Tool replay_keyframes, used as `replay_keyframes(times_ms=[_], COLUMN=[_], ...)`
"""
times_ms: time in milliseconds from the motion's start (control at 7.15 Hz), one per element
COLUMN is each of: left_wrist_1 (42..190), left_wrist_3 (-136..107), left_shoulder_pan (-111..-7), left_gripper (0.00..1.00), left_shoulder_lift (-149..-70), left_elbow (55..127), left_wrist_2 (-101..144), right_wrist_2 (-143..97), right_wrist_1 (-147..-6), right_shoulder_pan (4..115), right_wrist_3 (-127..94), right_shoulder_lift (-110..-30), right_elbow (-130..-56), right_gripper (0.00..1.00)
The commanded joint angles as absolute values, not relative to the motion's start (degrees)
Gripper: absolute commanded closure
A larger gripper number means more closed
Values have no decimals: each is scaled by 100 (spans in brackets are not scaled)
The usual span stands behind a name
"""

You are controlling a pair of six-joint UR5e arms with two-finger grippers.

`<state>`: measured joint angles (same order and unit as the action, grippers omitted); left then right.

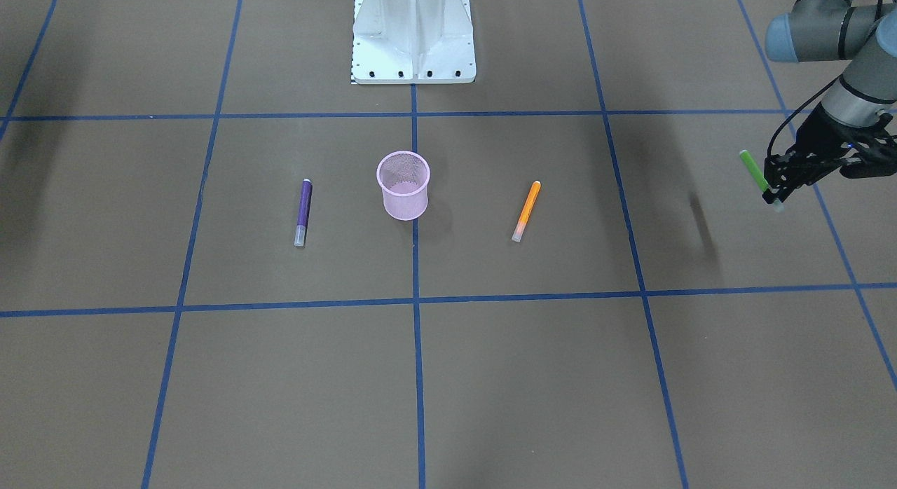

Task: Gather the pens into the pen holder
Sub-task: 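Lift the green marker up off the table with the left gripper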

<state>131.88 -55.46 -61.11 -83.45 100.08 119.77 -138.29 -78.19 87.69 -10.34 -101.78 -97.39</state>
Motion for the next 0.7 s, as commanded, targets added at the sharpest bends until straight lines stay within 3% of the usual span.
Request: replay_keyframes(times_ms=[0,560], left_wrist_1=[13175,12656], left_wrist_3=[-5546,-5572], left_shoulder_pan=[-6573,-6776], left_gripper=[100,100], left_shoulder_lift=[-8980,-10149], left_elbow=[10037,10221], left_wrist_2=[12015,11927], right_wrist_2=[-13808,-13834], right_wrist_1=[-7203,-6557], right_shoulder_pan=[8763,8745], right_wrist_3=[-628,544], right_shoulder_lift=[-10073,-9379], right_elbow=[-8987,-7543], right_gripper=[0,0])
